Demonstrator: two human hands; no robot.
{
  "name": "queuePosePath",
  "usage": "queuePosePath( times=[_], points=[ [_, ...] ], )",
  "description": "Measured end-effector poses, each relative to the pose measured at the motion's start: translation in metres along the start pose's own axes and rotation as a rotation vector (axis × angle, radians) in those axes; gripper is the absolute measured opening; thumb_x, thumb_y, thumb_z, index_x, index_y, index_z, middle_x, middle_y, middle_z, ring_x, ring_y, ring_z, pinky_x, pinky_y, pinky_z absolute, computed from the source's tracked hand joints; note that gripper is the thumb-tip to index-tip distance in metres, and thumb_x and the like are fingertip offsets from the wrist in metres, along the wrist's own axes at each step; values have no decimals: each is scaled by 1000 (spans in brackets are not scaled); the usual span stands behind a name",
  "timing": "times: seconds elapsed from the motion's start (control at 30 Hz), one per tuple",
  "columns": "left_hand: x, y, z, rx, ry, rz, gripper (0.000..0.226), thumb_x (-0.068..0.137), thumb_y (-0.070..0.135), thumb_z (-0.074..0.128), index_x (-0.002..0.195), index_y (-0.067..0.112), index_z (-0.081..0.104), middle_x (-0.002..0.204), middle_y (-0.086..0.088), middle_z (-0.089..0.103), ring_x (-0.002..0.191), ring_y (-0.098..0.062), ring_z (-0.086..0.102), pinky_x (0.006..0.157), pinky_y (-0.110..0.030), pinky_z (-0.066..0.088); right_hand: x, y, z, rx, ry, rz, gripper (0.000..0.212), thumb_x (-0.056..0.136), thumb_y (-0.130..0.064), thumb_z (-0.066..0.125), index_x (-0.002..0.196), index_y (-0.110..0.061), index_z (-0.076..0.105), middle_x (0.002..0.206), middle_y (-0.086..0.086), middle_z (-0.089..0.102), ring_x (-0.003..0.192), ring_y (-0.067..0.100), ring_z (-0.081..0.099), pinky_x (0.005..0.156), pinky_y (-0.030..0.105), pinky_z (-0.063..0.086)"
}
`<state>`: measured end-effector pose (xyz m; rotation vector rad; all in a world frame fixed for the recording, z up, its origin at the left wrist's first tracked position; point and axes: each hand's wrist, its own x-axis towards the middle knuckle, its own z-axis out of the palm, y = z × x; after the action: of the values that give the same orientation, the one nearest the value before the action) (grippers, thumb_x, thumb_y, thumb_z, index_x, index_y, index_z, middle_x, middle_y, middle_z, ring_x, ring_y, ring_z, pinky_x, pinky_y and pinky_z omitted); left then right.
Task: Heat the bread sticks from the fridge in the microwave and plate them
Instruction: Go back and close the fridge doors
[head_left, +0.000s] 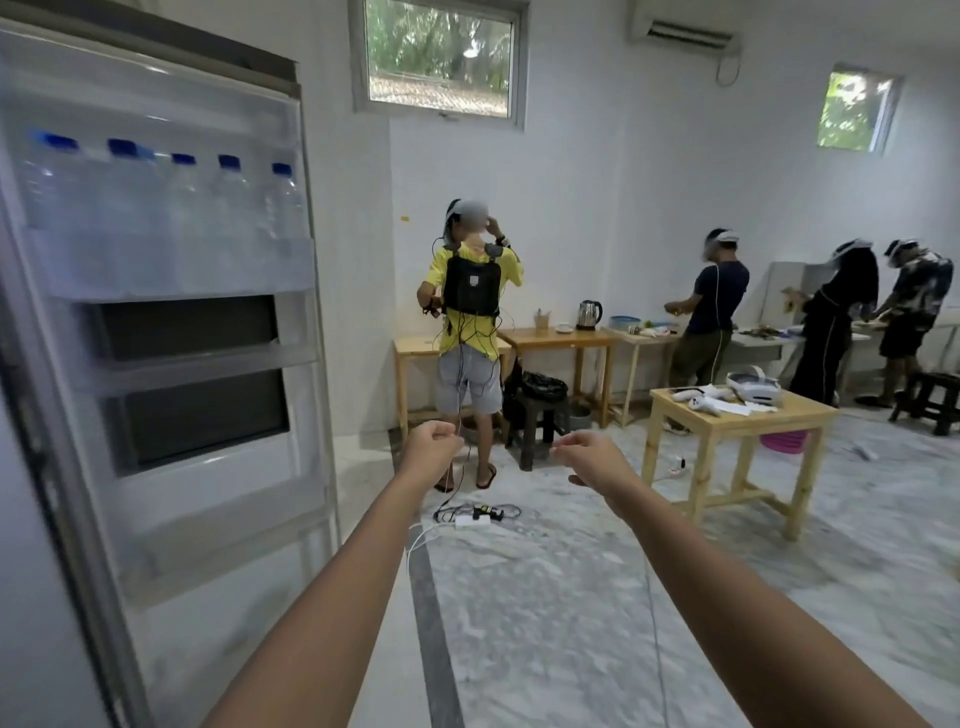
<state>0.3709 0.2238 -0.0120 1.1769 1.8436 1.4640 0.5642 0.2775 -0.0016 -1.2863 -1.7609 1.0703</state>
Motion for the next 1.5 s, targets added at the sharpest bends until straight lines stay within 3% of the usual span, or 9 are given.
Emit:
queuePosePath(
  times=[0.13, 0.3, 0.6, 0.77, 1.0, 1.13, 1.23, 1.33, 1.5],
  points=[
    [111, 11, 3, 14, -13, 37, 33, 91, 16, 55, 122, 6, 55, 113, -6, 58, 94, -17, 51, 69, -25, 42, 116, -20, 19, 13, 39, -4, 21, 89, -14, 56, 106, -6, 65, 75, 4, 57, 70, 18, 52, 65, 34, 46],
    [228, 20, -12, 54, 39, 69, 35, 90, 15, 55, 123, 6, 54, 127, -11, 56, 105, -19, 52, 82, -26, 41, 234, -51, 50, 0, 6, -55, 21, 89, -18, 55, 107, -11, 65, 98, 5, 63, 93, 20, 57, 81, 36, 50],
    [359, 1, -39, 267, 203, 98, 36, 91, 14, 50, 126, 8, 53, 129, -8, 56, 117, -21, 52, 88, -25, 40, 384, -69, 129, 38, -155, -97, 21, 90, -14, 54, 107, -6, 65, 81, 1, 57, 78, 18, 52, 72, 35, 48],
    [417, -16, -72, 548, 402, 191, 39, 88, 9, 49, 128, 4, 51, 134, -11, 52, 125, -24, 46, 104, -30, 35, 468, -89, 203, 88, -286, -163, 22, 89, -13, 56, 106, -3, 66, 95, 9, 62, 87, 22, 56, 67, 28, 44],
    [474, -29, -129, 1062, 770, 246, 40, 84, -1, 43, 123, 2, 52, 127, -13, 54, 123, -26, 47, 101, -32, 39, 564, -146, 335, 223, -655, -271, 16, 90, -9, 55, 102, -1, 62, 91, 12, 57, 78, 20, 55, 59, 25, 43],
    [493, -45, -141, 1394, 844, 260, 49, 76, 9, 41, 121, 1, 58, 131, -15, 57, 128, -27, 49, 101, -37, 47, 583, -185, 403, 278, -787, -453, 21, 88, -22, 56, 108, -15, 57, 92, 4, 59, 92, 24, 58, 72, 28, 46],
    [496, -58, -145, 1626, 865, 205, 55, 78, 13, 34, 127, 0, 54, 136, -15, 53, 130, -25, 47, 110, -34, 33, 587, -208, 433, 400, -807, -506, 31, 92, -21, 53, 121, -10, 50, 106, 5, 60, 101, 22, 58, 79, 14, 46],
    [495, -68, -147, 1770, 913, 126, 58, 81, 12, 31, 136, -2, 42, 144, -17, 43, 137, -25, 37, 118, -35, 8, 592, -213, 451, 504, -914, -455, 58, 95, -28, 50, 145, -10, 26, 145, 11, 39, 133, 24, 41, 112, 36, 34],
    [493, -86, -147, 1881, 947, -13, 67, 85, 18, 50, 144, 0, 25, 154, -14, 24, 143, -20, 9, 117, -35, -6, 607, -197, 468, 490, -975, -451, 69, 85, -51, 56, 138, -10, 37, 136, 11, 50, 125, 24, 48, 107, 46, 39]
  ],
)
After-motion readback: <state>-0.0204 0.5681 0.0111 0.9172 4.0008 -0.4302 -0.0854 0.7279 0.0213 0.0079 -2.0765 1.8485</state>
